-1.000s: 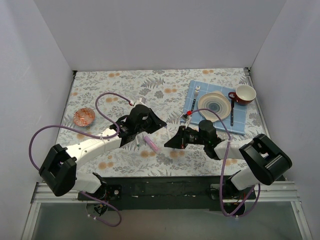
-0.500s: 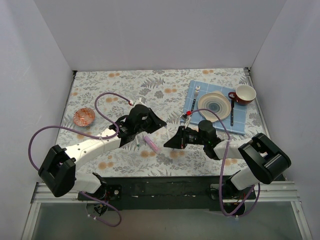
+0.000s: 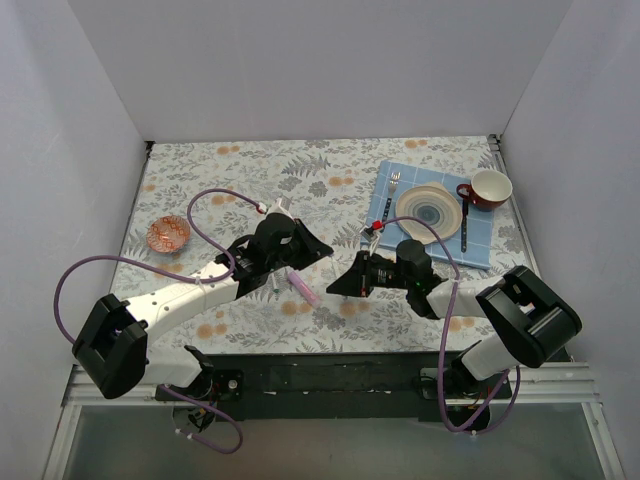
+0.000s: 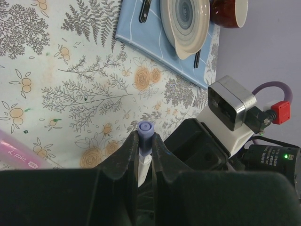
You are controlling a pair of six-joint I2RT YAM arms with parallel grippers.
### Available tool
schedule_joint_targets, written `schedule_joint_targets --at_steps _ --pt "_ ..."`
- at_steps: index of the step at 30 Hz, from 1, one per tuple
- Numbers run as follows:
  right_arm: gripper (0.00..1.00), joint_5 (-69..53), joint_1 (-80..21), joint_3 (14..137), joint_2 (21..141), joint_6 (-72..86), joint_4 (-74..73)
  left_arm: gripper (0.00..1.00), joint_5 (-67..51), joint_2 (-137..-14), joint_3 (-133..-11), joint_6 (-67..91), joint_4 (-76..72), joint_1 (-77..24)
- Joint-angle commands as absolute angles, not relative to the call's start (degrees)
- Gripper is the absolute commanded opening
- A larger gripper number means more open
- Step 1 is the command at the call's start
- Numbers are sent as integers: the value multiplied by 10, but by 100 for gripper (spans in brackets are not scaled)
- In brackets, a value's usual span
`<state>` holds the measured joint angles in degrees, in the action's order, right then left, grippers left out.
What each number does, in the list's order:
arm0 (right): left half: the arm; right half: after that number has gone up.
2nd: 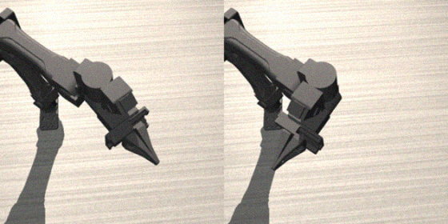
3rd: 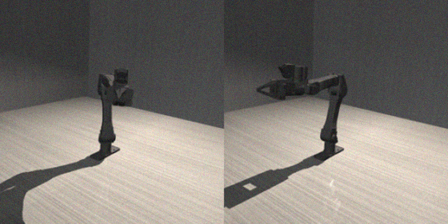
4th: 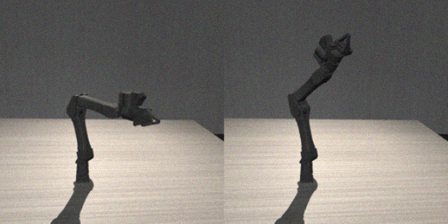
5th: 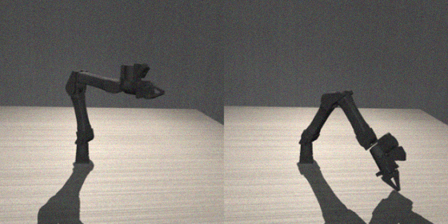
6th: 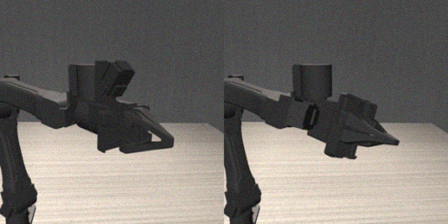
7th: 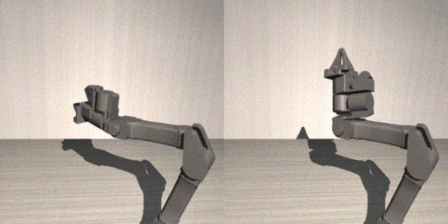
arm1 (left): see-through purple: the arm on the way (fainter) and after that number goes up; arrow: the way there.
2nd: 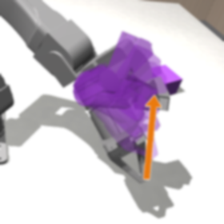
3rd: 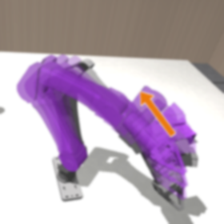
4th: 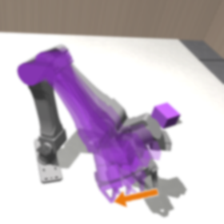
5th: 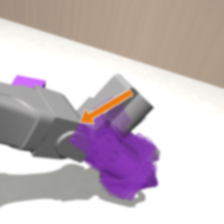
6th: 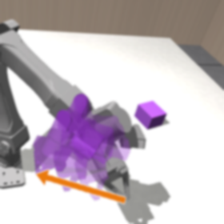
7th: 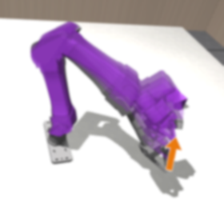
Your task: Insert the pens into the pen caps
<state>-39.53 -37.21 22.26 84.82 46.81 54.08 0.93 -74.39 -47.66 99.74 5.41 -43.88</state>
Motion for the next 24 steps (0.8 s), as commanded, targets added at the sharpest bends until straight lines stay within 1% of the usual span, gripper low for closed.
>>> schedule_joint_targets --at_steps 1,5,12,17,19,21,22,24 --pt "1 -402 -374 257 853 471 572 0 1 -725 -468 982 44 -448" --pt "1 -399 -374 270 853 471 561 0 -24 -730 -468 977 34 -456" --pt "1 -374 -374 286 832 449 513 0 -17 -722 -461 952 33 -474" --pt "1 -323 -379 312 774 375 403 0 -21 -706 -461 922 39 -479" --pt "1 -316 -380 325 760 354 388 1 -30 -700 -467 913 36 -480" --pt "1 -322 -381 336 748 339 379 13 -36 -693 -469 907 31 -480" --pt "1 -324 -383 338 744 338 376 29 -37 -684 -468 904 21 -480" --pt "1 -323 -398 341 740 327 368 45 -40 -672 -461 894 4 -480"
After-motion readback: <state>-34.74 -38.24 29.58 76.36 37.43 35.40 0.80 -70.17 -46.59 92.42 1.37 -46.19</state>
